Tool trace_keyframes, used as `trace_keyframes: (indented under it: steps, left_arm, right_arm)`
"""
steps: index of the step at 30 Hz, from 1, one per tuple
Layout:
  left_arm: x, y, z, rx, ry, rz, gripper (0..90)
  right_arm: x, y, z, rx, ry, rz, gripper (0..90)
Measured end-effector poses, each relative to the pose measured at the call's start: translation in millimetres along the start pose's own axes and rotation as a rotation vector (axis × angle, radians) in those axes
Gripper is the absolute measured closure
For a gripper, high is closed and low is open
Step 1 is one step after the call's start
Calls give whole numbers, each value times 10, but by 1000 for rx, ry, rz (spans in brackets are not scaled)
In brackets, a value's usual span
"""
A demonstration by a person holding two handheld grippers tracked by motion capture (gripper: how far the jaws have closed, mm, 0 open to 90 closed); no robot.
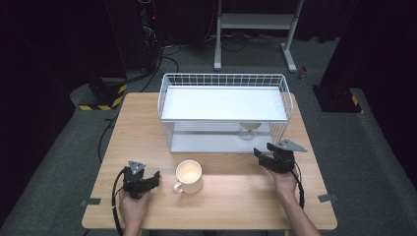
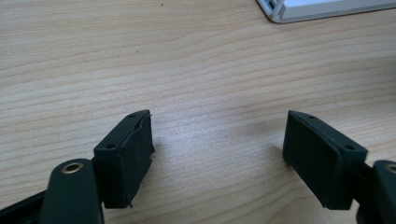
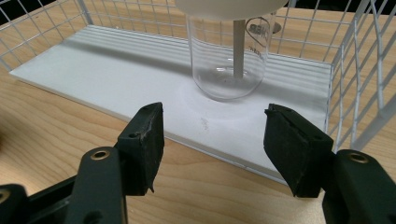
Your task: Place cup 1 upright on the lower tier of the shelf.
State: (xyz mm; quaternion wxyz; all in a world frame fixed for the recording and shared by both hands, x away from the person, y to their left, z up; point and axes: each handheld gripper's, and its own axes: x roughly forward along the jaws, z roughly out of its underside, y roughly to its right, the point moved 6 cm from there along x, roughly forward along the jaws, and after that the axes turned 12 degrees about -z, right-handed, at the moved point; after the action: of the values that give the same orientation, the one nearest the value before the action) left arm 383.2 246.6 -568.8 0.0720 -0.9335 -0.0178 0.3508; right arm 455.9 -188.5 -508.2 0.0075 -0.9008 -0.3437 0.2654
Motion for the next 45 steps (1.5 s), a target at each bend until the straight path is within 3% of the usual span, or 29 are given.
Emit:
trace_keyframes:
  steps: [31,45]
  left_arm:
    - [-1,-2,1,0,-3,-1,244]
    - [-2,-1,1,-2,-3,0,244]
  right_arm:
    - [-301,-35,171,8,9,-42,369]
    - [-356,-83,242,9,12,-57,368]
